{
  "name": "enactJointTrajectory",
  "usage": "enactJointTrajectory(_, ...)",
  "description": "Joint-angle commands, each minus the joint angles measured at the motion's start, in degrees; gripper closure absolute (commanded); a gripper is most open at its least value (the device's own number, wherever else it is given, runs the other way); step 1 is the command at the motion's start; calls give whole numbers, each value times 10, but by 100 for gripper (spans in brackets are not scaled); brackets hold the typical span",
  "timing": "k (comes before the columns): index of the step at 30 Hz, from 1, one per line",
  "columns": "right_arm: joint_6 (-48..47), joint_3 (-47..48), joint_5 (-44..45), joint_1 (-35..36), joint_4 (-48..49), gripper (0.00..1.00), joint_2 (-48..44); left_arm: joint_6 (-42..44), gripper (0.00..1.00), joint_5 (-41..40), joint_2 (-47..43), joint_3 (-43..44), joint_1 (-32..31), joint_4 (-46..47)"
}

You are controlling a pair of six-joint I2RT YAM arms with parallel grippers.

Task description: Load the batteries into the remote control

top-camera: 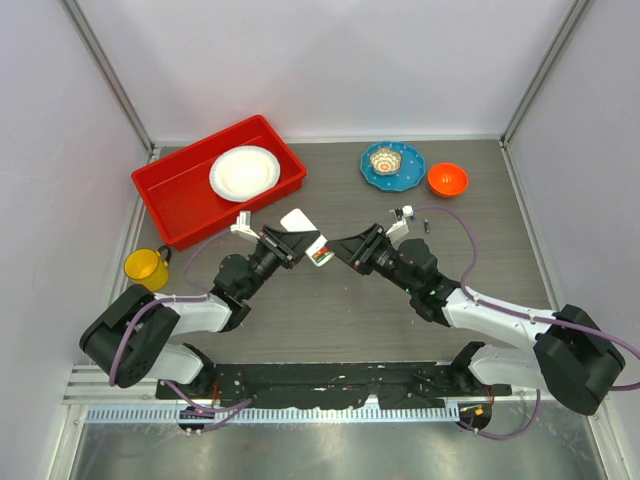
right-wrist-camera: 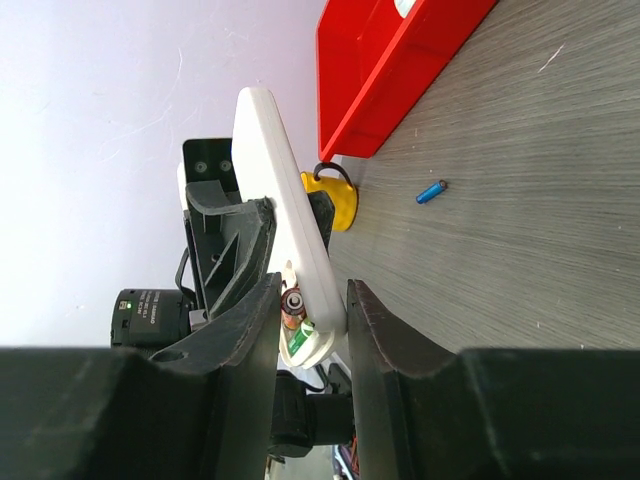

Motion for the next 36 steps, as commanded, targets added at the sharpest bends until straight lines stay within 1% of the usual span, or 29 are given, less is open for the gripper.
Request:
enactJointTrajectory(1, -3, 1, -14, 17, -7, 72, 13, 3, 100, -21, -14, 34, -9, 177)
enactJointTrajectory(9, -25, 20, -4, 30, -36, 79, 21, 4, 100, -28, -13, 36, -14, 177)
enactJointTrajectory(15, -56, 38, 14, 43, -76, 84, 23, 6, 100, -32, -12, 37, -18, 177)
enactJointTrajectory(18, -69, 46, 26, 49, -96, 89, 21, 7, 100, -32, -10, 35, -21, 177)
enactJointTrajectory(23, -91, 59, 37, 56, -127, 94, 18, 9, 100, -32, -8, 34, -26, 177)
enactJointTrajectory(24, -93, 61, 55, 58, -132, 95, 18, 9, 100, -32, -8, 35, -27, 177)
enactJointTrajectory(27, -103, 66, 64, 61, -146, 98, 15, 11, 100, -32, -8, 35, -29, 177)
enactJointTrajectory(31, -106, 69, 69, 60, -154, 99, 5, 12, 100, -32, -6, 33, -30, 177)
enactJointTrajectory(36, -132, 76, 83, 61, -177, 99, -7, 13, 100, -32, -10, 30, -31, 177)
